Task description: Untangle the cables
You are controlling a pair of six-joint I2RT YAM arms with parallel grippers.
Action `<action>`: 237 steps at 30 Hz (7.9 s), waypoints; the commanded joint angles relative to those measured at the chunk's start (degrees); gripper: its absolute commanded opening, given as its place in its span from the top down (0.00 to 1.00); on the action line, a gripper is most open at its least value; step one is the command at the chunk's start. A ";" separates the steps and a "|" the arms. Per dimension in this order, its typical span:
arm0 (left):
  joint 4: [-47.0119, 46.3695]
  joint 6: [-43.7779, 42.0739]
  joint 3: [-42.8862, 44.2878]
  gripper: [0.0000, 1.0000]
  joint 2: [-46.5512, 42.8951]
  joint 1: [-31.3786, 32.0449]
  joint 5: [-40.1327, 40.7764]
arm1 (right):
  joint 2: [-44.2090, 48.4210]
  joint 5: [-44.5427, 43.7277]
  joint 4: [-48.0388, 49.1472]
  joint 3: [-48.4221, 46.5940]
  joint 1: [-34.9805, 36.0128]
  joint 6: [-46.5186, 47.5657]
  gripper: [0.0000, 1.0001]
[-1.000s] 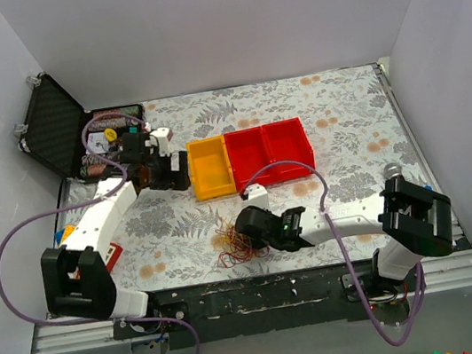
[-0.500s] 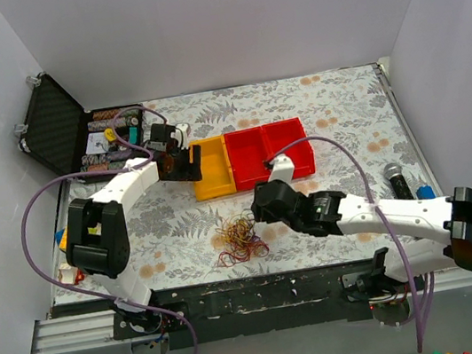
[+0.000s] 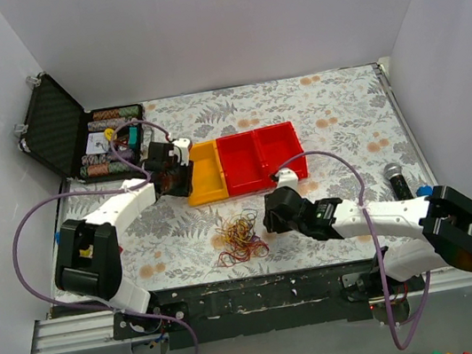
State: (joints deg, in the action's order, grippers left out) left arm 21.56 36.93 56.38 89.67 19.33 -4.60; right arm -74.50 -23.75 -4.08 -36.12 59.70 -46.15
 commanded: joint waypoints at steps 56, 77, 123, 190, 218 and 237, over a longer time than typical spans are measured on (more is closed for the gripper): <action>14.74 -58.02 -4.35 0.59 -6.61 13.80 -30.29 | 1.55 5.29 19.63 9.66 -3.10 15.48 0.59; 13.86 -58.99 -6.55 0.88 -6.00 15.38 -28.27 | -8.99 10.92 30.53 6.76 -6.18 22.68 0.47; 15.79 -63.56 -0.92 1.00 -2.04 15.30 -24.14 | -8.73 13.99 34.31 6.24 -8.20 26.38 0.51; 29.52 -44.05 7.69 1.00 -37.90 -1.75 14.43 | 38.81 -36.19 -35.91 -0.53 -8.37 -4.03 0.99; -20.23 -26.81 30.63 0.97 -41.86 -3.51 23.75 | 34.87 -36.37 -42.94 1.67 -8.64 -12.55 0.99; -9.19 -25.24 33.00 0.94 -41.50 -3.51 12.98 | 28.54 -27.94 -34.69 5.18 -9.17 -7.02 0.99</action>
State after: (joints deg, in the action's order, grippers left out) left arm 0.23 8.05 87.48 49.30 16.19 19.27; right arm -43.81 -53.54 -41.65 -31.86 50.76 -54.57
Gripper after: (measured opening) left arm 0.066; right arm 0.028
